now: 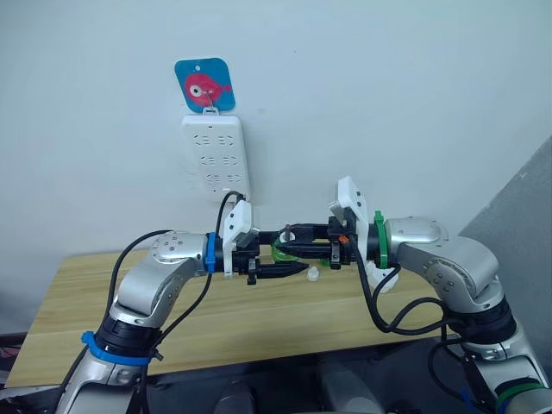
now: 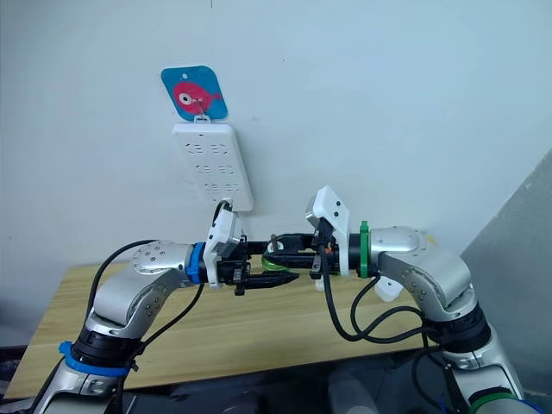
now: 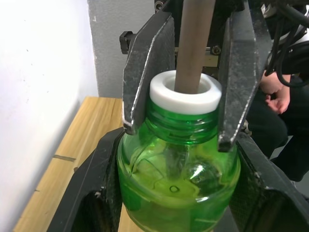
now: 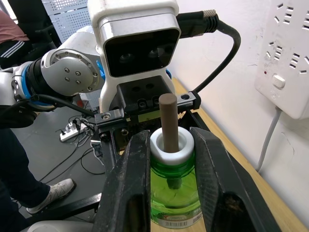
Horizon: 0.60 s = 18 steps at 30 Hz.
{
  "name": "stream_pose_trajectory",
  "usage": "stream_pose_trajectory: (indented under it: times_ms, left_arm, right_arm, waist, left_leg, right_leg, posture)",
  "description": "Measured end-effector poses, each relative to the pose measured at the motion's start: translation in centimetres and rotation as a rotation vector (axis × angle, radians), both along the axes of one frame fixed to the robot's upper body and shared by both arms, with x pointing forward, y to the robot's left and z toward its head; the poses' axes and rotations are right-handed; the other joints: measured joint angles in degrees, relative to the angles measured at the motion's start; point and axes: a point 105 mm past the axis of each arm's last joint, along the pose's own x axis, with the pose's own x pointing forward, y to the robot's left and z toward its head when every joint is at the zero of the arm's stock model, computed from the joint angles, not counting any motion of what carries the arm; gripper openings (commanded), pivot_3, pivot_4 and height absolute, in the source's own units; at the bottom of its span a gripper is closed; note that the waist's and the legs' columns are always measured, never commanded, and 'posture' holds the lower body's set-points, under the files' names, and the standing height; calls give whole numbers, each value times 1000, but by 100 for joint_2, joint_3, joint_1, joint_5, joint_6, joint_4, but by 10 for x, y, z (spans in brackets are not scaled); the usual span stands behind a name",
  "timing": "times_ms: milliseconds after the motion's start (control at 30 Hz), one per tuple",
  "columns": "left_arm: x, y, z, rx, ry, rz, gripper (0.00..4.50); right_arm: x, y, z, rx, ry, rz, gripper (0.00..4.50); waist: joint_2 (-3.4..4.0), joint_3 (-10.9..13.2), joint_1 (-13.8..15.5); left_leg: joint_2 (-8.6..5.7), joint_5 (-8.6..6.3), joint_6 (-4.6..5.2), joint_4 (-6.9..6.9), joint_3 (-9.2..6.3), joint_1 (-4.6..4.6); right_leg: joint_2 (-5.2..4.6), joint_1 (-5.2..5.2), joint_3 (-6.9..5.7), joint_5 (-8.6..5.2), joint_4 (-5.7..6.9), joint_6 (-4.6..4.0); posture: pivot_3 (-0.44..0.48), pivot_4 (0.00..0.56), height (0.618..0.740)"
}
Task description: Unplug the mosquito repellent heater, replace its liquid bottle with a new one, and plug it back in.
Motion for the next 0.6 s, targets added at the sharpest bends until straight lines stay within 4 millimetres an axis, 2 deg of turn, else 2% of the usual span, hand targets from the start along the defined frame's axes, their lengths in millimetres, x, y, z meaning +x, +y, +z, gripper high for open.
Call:
stream_pose_trajectory:
  times_ms: [167, 200, 333, 467, 600]
  left_arm:
    - [3, 4, 5, -10, -24, 20, 4289]
    - [4, 4, 6, -14, -38, 25, 4498]
    - [6, 6, 6, -16, -62, 49, 4500]
    - [4, 5, -2, -54, 28, 71, 4500]
    - [15, -2, -3, -160, 99, 155, 4500]
  right_arm:
    - [0, 0, 0, 3, 7, 2, 833]
    - [-1, -1, -1, 7, 13, -1, 833]
    - [2, -9, -1, 34, 41, -38, 833]
    - [13, -25, 15, 108, 42, -145, 833]
    - [20, -40, 26, 180, 72, -234, 833]
  waist:
    - [-1, -26, 5]
    - [-4, -49, 6]
    - [-7, -85, 9]
    - [-6, -100, -6]
    - [-1, -116, -6]
  left_leg:
    - [0, 0, 0, 1, -2, 0]
    - [0, 0, 0, 0, -2, 0]
    - [-3, 0, 0, 3, -2, 1]
    - [-3, 0, 0, 5, -2, 2]
    - [-4, 0, 1, 5, -2, 1]
  right_leg:
    - [0, 0, -1, 9, 1, -16]
    - [-1, 0, -2, 11, 1, -19]
    - [-2, 3, -1, 8, 1, -13]
    - [-1, 4, -2, 5, 3, -9]
    - [-2, 6, -1, 7, 2, -13]
  posture:
    - [-135, 10, 740]
    - [-135, 10, 740]
    - [-167, 19, 740]
    - [-185, 29, 740]
    - [-195, 29, 740]
